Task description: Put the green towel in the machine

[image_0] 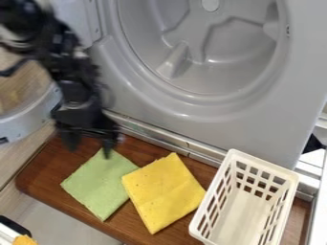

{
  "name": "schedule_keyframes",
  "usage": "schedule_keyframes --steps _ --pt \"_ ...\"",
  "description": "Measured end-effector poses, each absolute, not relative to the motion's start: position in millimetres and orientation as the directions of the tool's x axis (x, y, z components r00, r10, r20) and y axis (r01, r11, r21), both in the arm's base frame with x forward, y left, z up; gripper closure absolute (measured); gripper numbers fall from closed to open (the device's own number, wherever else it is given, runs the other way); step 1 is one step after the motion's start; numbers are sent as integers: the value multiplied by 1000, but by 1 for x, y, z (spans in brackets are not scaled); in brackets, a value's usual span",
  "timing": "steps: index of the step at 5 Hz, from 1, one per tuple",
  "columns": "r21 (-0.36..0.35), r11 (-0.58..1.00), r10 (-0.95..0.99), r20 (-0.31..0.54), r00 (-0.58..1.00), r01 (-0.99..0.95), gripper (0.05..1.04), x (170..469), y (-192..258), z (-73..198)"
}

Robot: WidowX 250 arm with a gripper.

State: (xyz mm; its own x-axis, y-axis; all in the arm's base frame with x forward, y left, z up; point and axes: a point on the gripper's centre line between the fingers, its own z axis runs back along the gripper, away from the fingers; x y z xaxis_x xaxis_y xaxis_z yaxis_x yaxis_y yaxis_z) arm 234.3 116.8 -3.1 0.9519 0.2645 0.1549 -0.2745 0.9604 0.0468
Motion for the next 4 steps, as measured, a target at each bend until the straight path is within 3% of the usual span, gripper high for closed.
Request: schedule_keyframes --steps 2,4 --pt "49 960 271 102 957 -277 82 246 134 -48" --pt "53 966 246 124 961 -254 82 261 116 -64"
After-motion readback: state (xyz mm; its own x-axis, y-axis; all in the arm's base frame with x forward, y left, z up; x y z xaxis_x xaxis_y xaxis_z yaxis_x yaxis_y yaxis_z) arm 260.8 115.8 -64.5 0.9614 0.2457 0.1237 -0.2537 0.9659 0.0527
